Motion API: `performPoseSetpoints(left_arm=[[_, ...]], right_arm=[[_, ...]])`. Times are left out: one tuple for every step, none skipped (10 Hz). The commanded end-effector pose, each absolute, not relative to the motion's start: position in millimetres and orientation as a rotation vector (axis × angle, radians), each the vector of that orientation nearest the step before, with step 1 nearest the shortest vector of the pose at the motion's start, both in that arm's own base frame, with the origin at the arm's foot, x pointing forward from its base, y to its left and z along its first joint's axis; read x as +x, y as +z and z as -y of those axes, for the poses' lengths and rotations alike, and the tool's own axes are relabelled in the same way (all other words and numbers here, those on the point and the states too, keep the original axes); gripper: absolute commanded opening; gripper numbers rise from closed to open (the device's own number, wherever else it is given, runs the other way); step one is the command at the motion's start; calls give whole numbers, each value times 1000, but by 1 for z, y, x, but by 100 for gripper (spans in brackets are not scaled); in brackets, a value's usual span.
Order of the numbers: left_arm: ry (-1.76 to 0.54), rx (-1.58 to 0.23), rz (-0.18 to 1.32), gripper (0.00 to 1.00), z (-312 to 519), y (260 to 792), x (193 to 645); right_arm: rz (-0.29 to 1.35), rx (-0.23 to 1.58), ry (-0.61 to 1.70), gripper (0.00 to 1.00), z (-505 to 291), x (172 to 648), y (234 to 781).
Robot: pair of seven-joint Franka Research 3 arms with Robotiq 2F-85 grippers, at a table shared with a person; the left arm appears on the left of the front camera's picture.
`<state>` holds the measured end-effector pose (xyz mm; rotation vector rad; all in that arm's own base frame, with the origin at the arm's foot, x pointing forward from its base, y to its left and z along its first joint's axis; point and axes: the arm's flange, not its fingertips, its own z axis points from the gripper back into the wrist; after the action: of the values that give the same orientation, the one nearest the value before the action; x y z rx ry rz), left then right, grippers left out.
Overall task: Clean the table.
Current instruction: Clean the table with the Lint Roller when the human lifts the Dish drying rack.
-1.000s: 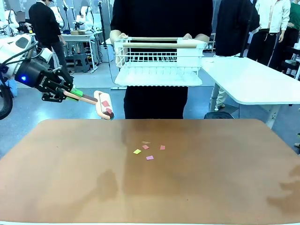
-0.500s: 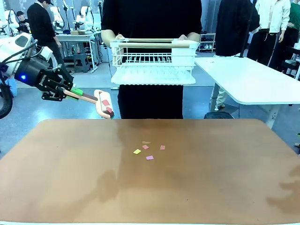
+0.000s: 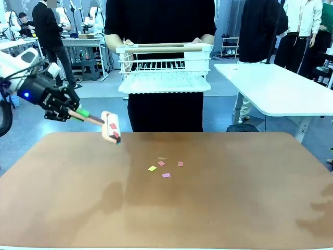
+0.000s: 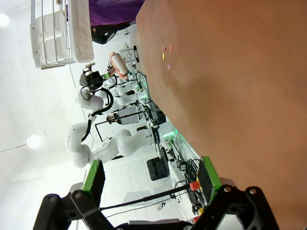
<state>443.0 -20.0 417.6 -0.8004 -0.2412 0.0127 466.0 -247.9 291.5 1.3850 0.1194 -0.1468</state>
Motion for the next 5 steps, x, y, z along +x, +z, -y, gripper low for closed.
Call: performPoseSetpoints(left_arm=[[2,-799,161,22,0,402,465],[-1,-816,130,22,-1,387,472],[7,-816,92,22,0,369,478],[-36,-830,56,22,5,356,483],[-91,-821,52,22,9,346,488]], right_arm=[[-117,1379,-144,100,247,467,294],[-117,1379,-144,100,247,467,294],[-117,1379,-144,100,247,467,294],[-117,1379,-144,100,247,467,294],[-117,1379,-144,100,247,467,294]])
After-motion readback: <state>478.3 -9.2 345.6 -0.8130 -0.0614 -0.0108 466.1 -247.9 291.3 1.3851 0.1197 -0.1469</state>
